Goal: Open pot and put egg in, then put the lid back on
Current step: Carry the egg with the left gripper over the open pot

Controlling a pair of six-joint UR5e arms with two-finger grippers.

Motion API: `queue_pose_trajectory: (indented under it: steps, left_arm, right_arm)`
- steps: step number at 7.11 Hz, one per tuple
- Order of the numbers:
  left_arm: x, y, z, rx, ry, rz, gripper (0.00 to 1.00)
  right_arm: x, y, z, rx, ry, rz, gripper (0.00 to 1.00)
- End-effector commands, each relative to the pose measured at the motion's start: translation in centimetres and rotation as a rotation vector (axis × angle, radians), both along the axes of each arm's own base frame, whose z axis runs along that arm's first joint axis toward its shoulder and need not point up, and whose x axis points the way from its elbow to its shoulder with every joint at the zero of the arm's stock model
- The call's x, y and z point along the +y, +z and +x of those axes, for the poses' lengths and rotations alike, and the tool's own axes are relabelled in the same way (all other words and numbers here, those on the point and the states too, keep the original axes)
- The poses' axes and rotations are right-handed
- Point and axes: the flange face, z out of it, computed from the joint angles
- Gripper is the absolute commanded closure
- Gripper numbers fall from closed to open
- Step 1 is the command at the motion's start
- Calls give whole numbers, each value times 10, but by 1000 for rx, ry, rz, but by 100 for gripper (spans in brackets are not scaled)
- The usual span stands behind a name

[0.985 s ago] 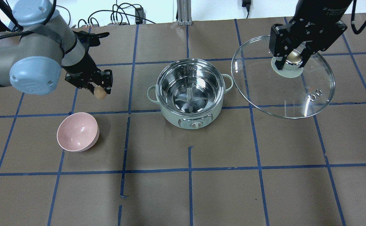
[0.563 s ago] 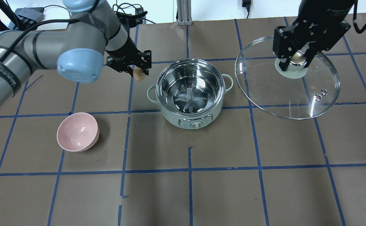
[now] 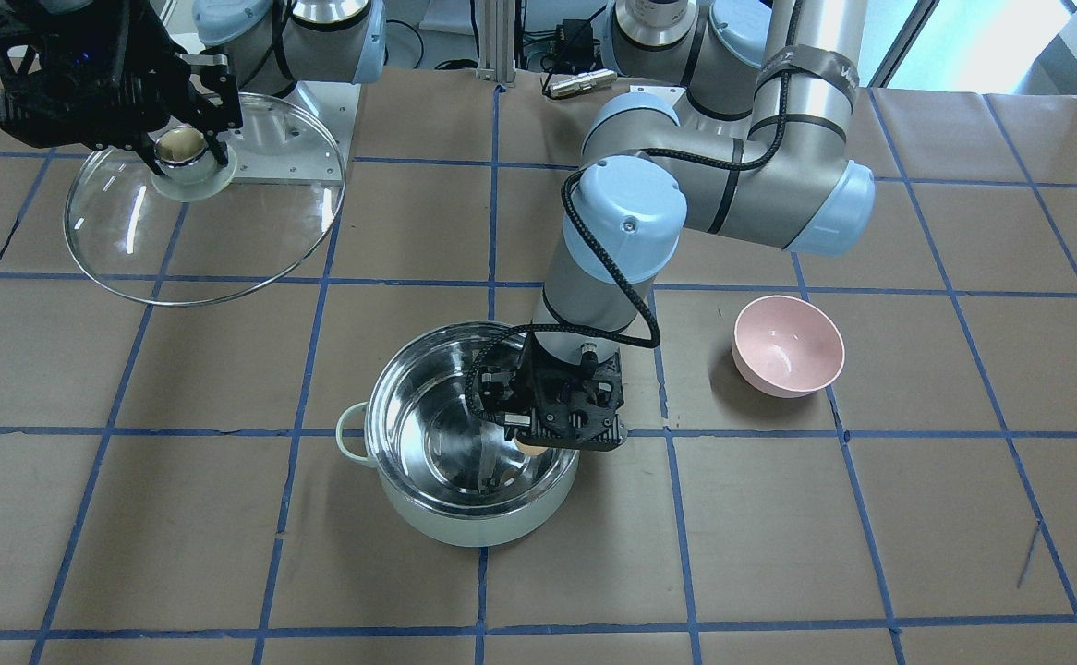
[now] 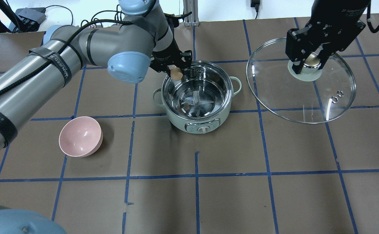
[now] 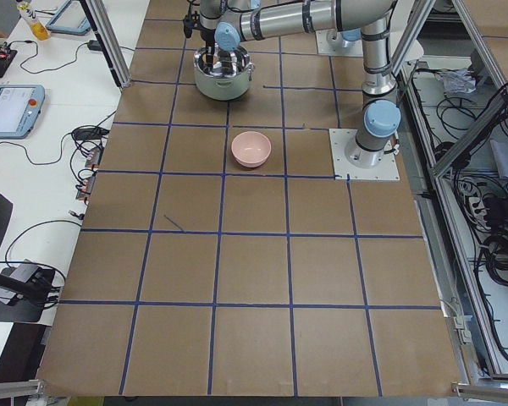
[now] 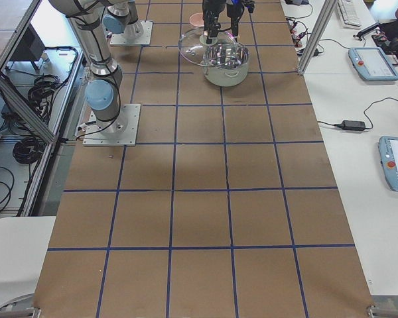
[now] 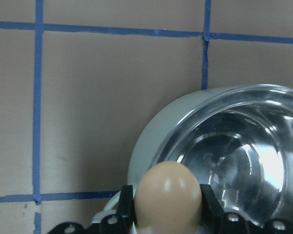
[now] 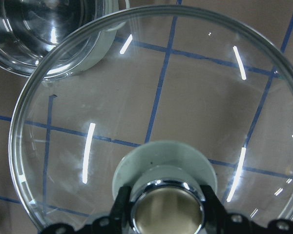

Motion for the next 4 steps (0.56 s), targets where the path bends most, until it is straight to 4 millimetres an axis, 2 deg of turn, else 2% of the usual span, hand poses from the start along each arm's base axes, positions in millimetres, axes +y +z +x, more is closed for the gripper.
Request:
queue_pose_trajectory:
  steps: [1,2,3,4]
  left_arm:
    - [5,-20,-22,-11,-41,-3,85]
    - [7,-23,-27,-23,-50,-5,85]
    - [7,-37,-30,-76,-55,0,85]
    - [10,-43,-33,-112,-62,-3,85]
  right_arm:
    - [1,-1,0,-3,1,10,84]
    - [1,-1,0,-3,1,10,84]
    - [1,-1,0,-3,2,11,84]
    - [1,-1,0,-3,2,11,84]
